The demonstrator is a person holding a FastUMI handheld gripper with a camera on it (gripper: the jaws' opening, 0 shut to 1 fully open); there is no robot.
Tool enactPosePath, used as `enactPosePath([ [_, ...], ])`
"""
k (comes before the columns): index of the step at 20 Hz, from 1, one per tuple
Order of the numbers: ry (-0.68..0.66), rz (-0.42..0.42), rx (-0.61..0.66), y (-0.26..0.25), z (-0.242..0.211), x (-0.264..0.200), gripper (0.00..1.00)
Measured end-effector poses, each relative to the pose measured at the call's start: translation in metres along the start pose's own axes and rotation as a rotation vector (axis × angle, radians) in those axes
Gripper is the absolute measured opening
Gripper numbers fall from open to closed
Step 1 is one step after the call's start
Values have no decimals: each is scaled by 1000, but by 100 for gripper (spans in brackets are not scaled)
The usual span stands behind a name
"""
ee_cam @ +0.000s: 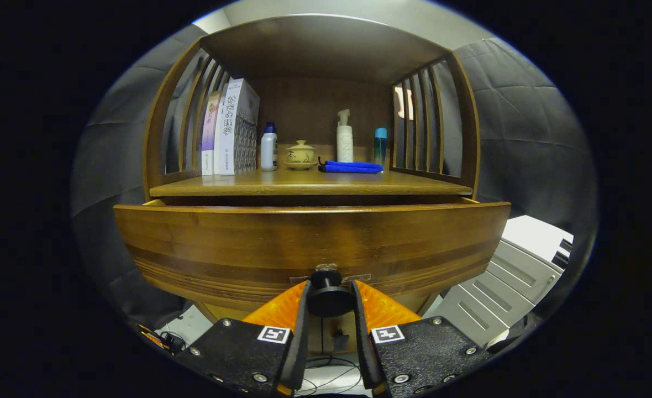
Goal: Pull open the drawer, take out the items inside it, and place them on the countertop above the cabinet.
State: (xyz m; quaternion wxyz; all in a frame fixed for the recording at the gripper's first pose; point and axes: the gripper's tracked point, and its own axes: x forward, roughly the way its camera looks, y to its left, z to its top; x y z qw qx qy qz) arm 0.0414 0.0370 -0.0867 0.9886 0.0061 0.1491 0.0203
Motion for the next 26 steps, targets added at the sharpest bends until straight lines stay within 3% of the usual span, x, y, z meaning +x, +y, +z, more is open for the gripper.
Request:
enactPosePath([
  [18,28,-35,-8,-7,-28,-58,39],
  [24,-81,-48,-27,-11,-4,-64,51],
  [26,-116,-49,-17,-12,12,-69,70],
])
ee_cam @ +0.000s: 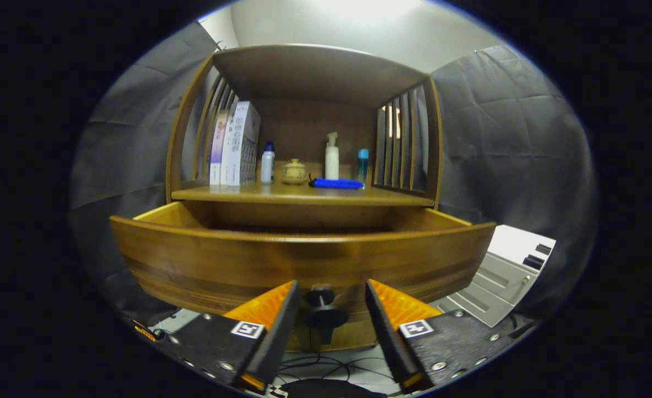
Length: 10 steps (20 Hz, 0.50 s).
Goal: Pull open the drawer, take out the items inside it, and place them on the countertop above the cabinet.
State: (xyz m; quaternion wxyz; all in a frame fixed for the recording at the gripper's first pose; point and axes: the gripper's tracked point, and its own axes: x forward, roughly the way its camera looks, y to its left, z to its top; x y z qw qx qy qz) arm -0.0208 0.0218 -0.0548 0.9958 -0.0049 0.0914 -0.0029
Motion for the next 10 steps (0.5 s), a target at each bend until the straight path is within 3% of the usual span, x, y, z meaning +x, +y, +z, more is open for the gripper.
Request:
enactPosePath([
  [2,-15,12,25,3,15,-1,90],
  [10,-51,-49,80,-15,74,14,93],
])
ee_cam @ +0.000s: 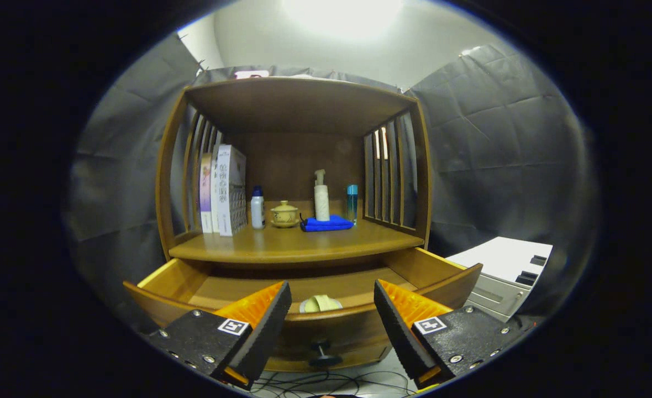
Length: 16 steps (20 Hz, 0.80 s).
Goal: Pull open the drawer, take out the items inside it, and place them on the countertop above the cabinet.
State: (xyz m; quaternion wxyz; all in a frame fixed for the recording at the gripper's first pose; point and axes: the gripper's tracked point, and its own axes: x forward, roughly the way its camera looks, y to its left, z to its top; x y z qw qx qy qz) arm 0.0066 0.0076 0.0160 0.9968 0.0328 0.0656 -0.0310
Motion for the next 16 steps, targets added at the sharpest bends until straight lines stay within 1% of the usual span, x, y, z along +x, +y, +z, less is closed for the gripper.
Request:
enactPosePath([
  [2,50,-30,-7,-7,1,9,93],
  [4,96,-39,13,-3,2,24,93],
  [7,201,-64,21,-3,-5,45,93],
  [11,298,-60,20,8,-11,69,93],
  [16,448,-88,-39,7,-41,86,93],
])
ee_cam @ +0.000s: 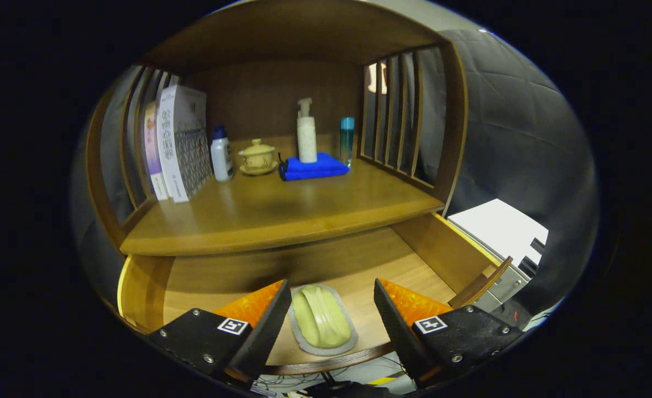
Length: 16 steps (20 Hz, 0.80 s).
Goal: Pull open the drawer, take out the items inside it, and place them on the countertop above the cabinet.
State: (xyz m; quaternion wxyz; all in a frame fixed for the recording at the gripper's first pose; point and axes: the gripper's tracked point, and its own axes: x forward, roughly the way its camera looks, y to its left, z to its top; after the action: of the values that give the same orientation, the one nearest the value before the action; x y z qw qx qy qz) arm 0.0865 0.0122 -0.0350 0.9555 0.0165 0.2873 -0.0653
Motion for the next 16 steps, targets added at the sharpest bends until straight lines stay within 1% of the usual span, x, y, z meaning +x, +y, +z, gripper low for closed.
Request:
enactPosePath([
  [3,82,11,-2,7,-14,15,94],
  [6,160,-8,-71,4,-23,24,93],
  [8,207,-17,-101,3,-29,27,90],
  [11,289,7,-110,10,-40,30,81],
  [12,306,2,-130,10,-43,32,79],
  [13,329,-1,-158,9,-48,36,75],
  [14,343,11,-170,12,-51,32,73],
  [15,332,34,-147,19,-48,35,67],
  [16,335,31,-155,20,-52,37,59],
])
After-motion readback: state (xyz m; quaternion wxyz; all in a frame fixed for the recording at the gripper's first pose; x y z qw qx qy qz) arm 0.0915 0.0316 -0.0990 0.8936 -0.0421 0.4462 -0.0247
